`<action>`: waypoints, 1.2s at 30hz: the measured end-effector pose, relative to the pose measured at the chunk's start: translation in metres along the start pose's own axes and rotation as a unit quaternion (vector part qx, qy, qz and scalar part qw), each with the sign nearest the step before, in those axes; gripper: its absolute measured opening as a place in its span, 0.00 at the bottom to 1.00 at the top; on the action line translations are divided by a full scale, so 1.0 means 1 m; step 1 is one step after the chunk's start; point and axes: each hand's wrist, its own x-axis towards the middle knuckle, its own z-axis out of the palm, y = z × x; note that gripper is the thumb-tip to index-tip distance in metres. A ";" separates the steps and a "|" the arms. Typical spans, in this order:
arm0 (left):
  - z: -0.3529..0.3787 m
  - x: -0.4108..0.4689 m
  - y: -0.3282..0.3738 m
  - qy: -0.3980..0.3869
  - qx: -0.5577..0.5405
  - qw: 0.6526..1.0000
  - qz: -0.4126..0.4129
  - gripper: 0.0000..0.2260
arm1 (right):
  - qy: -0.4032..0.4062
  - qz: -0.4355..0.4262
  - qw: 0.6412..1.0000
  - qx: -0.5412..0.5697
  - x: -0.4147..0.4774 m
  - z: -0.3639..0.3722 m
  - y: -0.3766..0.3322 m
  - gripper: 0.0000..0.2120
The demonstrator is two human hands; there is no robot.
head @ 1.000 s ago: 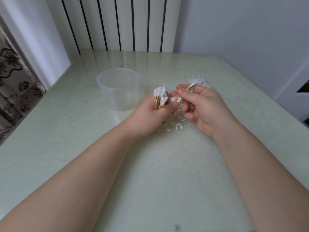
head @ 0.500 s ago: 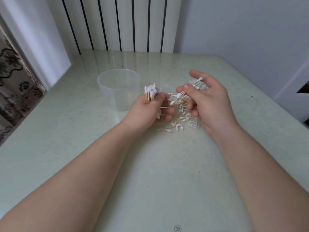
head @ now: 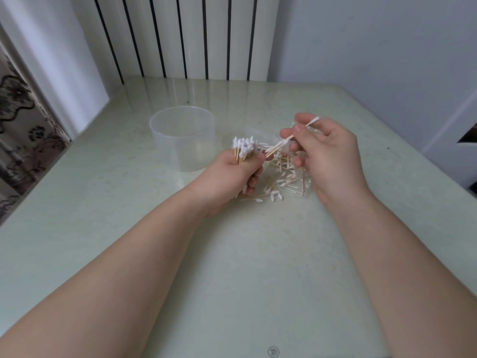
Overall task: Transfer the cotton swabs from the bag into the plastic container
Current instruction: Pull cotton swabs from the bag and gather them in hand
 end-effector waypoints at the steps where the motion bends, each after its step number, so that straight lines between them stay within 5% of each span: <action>1: 0.000 0.000 0.000 0.003 0.007 1.000 -0.001 0.14 | 0.017 -0.011 1.000 0.009 0.001 -0.001 -0.001 0.12; 5: 0.000 0.000 0.001 0.033 0.009 0.999 -0.001 0.08 | 0.037 -0.038 0.999 0.004 -0.001 -0.003 -0.004 0.17; 12: 0.005 -0.005 0.009 0.014 -0.147 0.989 -0.034 0.08 | -0.030 -0.043 0.995 -0.088 -0.008 0.004 0.001 0.14; 21: 0.004 -0.008 0.007 -0.065 -0.095 0.993 -0.004 0.08 | -0.100 -0.065 0.969 -0.215 -0.013 0.006 0.008 0.18; 26: 0.005 -0.008 0.007 -0.065 -0.094 0.993 0.003 0.12 | -0.165 -0.083 0.964 -0.193 -0.018 0.006 0.006 0.09; 31: 0.004 -0.007 0.009 -0.054 -0.107 0.993 -0.009 0.13 | -0.181 -0.117 0.942 -0.259 -0.015 0.002 0.008 0.19; 36: 0.005 -0.008 0.009 -0.048 -0.113 0.992 0.000 0.13 | -0.230 -0.139 0.910 -0.317 -0.019 -0.001 0.005 0.18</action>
